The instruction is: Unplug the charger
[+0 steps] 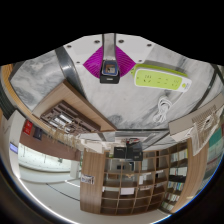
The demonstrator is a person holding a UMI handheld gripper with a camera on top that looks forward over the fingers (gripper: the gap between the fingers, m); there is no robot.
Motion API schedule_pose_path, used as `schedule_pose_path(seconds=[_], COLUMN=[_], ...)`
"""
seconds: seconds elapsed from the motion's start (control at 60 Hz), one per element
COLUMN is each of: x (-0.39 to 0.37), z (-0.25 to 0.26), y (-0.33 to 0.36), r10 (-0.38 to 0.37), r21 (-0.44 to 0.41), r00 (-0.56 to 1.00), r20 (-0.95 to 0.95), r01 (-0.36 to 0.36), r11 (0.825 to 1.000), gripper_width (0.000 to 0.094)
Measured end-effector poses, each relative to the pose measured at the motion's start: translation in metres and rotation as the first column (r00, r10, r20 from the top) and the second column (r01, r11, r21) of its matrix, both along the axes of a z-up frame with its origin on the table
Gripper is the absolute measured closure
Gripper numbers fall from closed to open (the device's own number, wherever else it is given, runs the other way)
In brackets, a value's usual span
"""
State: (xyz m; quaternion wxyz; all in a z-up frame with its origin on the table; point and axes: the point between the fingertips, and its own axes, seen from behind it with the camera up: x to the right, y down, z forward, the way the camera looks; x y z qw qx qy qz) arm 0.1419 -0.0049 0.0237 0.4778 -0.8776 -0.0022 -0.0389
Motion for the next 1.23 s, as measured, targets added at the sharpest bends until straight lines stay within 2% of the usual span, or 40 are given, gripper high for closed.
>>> schedule_pose_path(seconds=[0.167,0.217,0.333,0.35,0.4,0.45,0.467,0.6,0.783,0.933,1.033,1.1,1.233], x=[0.000,0.000,-0.002,-0.003,-0.006,-0.006,-0.003,-0.008,-0.038,-0.068,-0.077,-0.082,-0.073], z=[-0.025,-0.026,-0.029,-0.029,-0.026,-0.020,-0.018,0.010,0.056,0.081,0.090,0.097,0.112], y=[0.006,0.011,0.013,0.012,0.010,0.006,0.004,-0.023,-0.093,-0.157,-0.193,-0.208,-0.220], r10=[0.009,0.009,0.016,0.016,0.011,0.008,0.001,0.028,0.108,0.188,0.201,0.239,0.194], r21=[-0.054,-0.042,-0.073,-0.079,-0.081,-0.075,-0.073,-0.043,0.012,0.057,0.057,0.068,0.116], r00=[1.000,1.000,1.000,0.999,0.998,0.997,0.998,0.997,0.990,0.981,0.979,0.967,0.974], r20=[0.009,0.013,-0.015,-0.029,-0.066,-0.075,-0.064,-0.069,-0.093,-0.042,0.042,0.085,0.116], r01=[-0.008,-0.008,-0.017,-0.018,-0.016,-0.013,-0.005,-0.031,-0.107,-0.185,-0.203,-0.245,-0.208], r11=[0.999,0.999,0.997,0.997,0.997,0.997,0.997,0.999,0.994,0.981,0.977,0.967,0.971], gripper_width=[0.0748,0.0730,0.0637,0.0587,0.0325,0.0124,0.0109,0.0108,0.0101,0.0103,0.0093,0.0097,0.0095])
